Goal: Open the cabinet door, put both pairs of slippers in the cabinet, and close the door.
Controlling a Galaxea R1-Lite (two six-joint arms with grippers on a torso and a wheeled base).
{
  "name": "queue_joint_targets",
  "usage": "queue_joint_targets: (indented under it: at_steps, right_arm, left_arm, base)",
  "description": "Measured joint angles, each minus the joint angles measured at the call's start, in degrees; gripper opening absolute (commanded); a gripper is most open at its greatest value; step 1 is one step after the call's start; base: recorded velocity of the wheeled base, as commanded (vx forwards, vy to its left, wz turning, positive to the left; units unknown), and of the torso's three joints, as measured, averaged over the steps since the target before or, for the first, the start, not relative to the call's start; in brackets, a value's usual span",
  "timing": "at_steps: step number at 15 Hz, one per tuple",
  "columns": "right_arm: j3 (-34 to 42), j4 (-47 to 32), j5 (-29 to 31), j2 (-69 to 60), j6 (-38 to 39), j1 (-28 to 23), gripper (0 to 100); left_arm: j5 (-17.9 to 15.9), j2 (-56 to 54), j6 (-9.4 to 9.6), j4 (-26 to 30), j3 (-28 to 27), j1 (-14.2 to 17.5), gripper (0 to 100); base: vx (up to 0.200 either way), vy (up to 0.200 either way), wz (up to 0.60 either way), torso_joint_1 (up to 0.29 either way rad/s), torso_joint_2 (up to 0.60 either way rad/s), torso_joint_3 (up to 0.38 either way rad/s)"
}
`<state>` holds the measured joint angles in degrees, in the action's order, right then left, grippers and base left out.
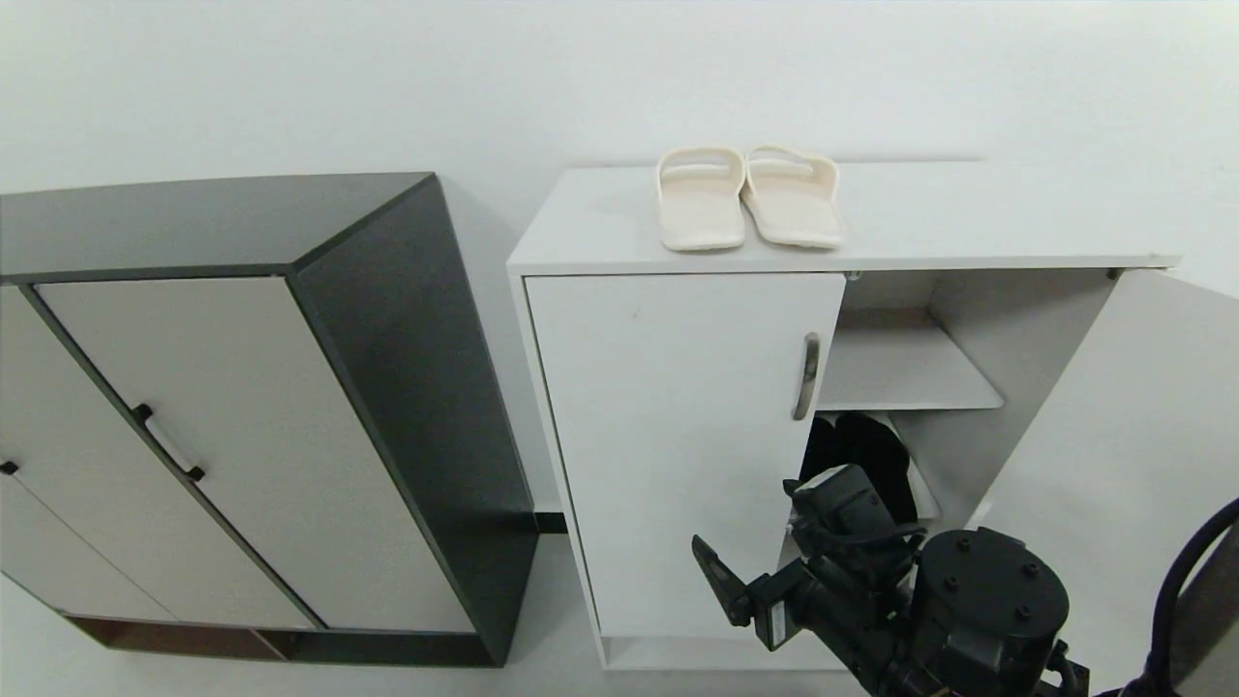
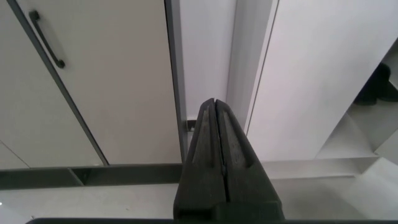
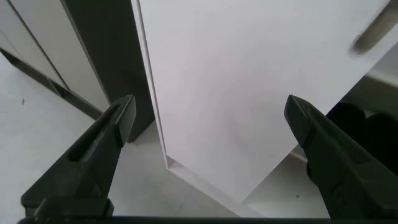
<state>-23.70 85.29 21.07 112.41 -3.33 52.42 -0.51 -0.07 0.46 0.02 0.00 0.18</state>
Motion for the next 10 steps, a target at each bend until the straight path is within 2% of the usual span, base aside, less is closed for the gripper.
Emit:
queue_joint_targets:
  at_steps: [10]
  right_arm:
    - [0.4, 0.0, -0.4, 0.0, 0.1, -0.1, 100]
  left_arm:
    - [0.0, 0.0, -0.02, 0.0, 0.0, 0.0, 0]
  base:
    - [0.0, 0.0, 0.0, 0.193, -0.5, -0.311]
